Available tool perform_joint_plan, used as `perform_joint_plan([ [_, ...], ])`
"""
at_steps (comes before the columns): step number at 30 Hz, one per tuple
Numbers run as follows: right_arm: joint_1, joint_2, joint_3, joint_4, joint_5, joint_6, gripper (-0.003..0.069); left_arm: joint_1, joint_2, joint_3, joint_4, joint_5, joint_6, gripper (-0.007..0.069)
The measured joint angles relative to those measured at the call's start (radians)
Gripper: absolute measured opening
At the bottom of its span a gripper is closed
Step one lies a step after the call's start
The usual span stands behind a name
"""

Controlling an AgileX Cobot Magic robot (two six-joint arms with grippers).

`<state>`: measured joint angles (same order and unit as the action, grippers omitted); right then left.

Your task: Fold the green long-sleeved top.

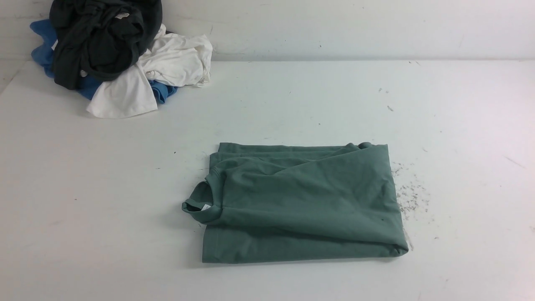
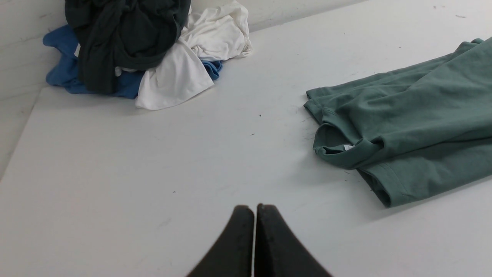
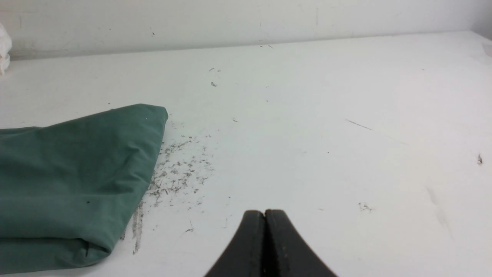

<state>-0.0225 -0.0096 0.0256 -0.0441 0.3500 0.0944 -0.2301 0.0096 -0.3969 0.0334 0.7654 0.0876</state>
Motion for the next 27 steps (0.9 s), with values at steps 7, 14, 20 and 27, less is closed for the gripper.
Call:
perform_joint_plan([
  [7, 0.000, 0.000, 0.000, 0.000, 0.000, 0.000, -0.0014, 0.002, 0.000, 0.035, 0.000, -0.055, 0.000, -0.0007],
  [14, 0.000, 0.000, 0.000, 0.000, 0.001, 0.000, -0.0014, 0.090, -0.020, 0.224, -0.004, -0.528, 0.000, -0.0007],
  [20, 0.000, 0.000, 0.000, 0.000, 0.001, 0.000, -0.0014, 0.219, -0.020, 0.420, 0.004, -0.978, -0.007, -0.0007],
  [27, 0.000, 0.000, 0.000, 0.000, 0.001, 0.000, -0.0014, 0.226, -0.020, 0.422, 0.004, -0.834, -0.064, -0.0007],
])
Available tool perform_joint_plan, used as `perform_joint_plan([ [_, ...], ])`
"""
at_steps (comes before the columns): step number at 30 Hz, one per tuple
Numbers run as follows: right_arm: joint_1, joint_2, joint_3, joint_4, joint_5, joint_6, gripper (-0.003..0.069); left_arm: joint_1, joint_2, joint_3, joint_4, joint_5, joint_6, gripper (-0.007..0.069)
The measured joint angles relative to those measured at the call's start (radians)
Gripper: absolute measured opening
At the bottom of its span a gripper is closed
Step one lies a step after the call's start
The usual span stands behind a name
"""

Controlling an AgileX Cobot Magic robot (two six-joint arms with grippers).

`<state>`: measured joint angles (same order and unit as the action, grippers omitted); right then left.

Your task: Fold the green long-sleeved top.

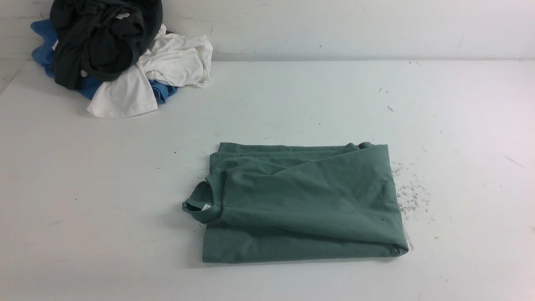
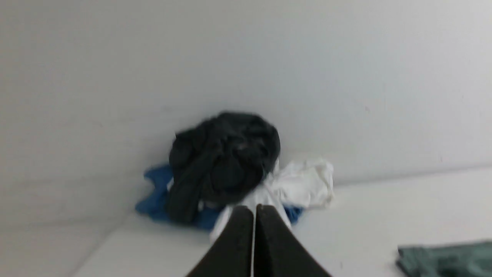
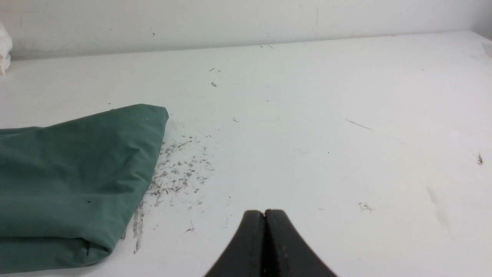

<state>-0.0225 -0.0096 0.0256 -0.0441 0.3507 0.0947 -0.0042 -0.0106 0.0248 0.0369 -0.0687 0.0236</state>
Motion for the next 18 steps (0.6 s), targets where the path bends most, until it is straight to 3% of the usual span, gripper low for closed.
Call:
perform_joint_plan([
  [7, 0.000, 0.000, 0.000, 0.000, 0.000, 0.000, -0.0014, 0.000, 0.000, 0.001, -0.005, 0.406, -0.042, -0.0007],
  [18, 0.000, 0.000, 0.000, 0.000, 0.000, 0.000, -0.0014, 0.000, 0.000, 0.002, -0.007, 0.417, -0.042, -0.0007],
])
